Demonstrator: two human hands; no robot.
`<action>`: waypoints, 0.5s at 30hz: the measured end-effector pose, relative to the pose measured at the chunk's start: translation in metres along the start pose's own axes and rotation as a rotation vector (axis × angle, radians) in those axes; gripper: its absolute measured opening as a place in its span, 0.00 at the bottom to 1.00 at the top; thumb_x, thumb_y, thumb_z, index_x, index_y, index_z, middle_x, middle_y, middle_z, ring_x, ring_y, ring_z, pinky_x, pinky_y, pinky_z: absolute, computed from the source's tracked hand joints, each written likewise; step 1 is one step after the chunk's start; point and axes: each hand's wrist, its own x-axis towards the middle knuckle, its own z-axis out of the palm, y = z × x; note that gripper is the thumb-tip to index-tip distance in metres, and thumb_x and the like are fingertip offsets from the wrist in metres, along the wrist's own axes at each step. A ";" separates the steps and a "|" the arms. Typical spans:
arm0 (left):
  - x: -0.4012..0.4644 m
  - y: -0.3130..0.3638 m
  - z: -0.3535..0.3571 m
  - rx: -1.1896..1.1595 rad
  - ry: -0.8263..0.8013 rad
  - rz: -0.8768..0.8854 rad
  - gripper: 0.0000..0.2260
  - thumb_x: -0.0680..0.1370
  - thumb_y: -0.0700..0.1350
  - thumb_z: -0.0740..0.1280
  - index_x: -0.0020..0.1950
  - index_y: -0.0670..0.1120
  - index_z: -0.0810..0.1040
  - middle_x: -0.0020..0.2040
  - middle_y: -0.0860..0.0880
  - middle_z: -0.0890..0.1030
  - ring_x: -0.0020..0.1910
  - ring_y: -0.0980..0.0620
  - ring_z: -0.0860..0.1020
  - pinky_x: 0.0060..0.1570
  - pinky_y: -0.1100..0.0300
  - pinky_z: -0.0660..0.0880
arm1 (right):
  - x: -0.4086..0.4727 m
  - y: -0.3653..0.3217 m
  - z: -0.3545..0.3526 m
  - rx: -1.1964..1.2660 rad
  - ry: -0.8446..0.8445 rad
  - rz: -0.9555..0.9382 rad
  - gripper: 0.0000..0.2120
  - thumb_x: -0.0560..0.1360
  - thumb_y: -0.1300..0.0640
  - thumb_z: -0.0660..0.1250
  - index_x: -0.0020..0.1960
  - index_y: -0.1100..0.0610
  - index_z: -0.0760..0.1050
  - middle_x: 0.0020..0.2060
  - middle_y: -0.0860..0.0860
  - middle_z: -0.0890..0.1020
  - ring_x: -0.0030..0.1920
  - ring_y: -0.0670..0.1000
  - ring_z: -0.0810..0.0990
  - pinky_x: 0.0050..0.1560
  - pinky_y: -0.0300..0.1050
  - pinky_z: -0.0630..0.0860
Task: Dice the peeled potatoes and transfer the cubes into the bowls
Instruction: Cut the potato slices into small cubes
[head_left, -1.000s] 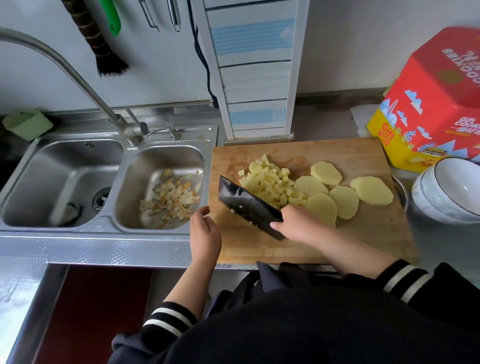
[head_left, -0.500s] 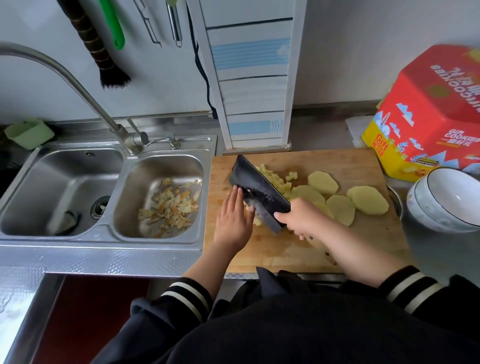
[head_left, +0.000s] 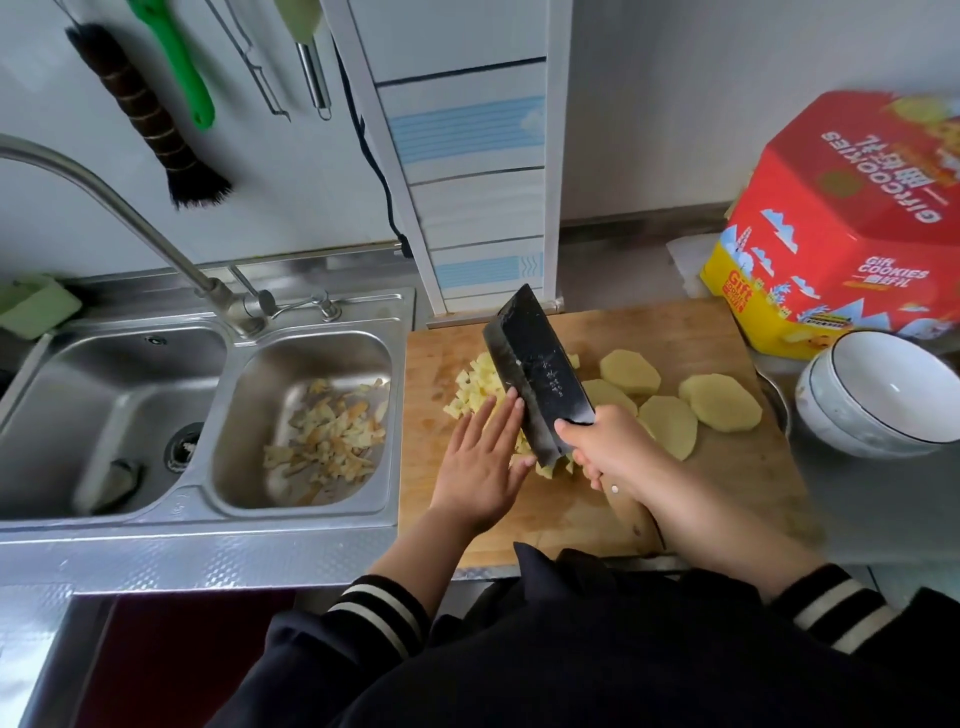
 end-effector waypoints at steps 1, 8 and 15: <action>-0.002 -0.001 0.003 0.008 -0.046 -0.030 0.31 0.78 0.64 0.34 0.78 0.51 0.39 0.78 0.55 0.40 0.77 0.53 0.36 0.74 0.55 0.33 | 0.001 0.000 -0.001 0.009 0.006 -0.003 0.13 0.80 0.52 0.64 0.41 0.60 0.73 0.24 0.51 0.72 0.22 0.51 0.69 0.29 0.44 0.71; 0.016 -0.004 -0.013 -0.153 0.248 0.012 0.27 0.83 0.58 0.45 0.79 0.46 0.57 0.79 0.49 0.59 0.78 0.50 0.55 0.76 0.54 0.50 | 0.001 0.003 -0.009 -0.054 0.026 -0.012 0.13 0.79 0.51 0.64 0.42 0.59 0.72 0.25 0.53 0.72 0.23 0.53 0.71 0.31 0.46 0.72; 0.035 -0.007 -0.019 -0.028 0.052 0.029 0.32 0.80 0.64 0.38 0.80 0.48 0.51 0.80 0.52 0.50 0.77 0.56 0.44 0.75 0.58 0.40 | -0.003 0.000 -0.007 -0.054 0.028 -0.012 0.13 0.80 0.51 0.63 0.41 0.58 0.72 0.26 0.53 0.73 0.23 0.52 0.71 0.31 0.45 0.73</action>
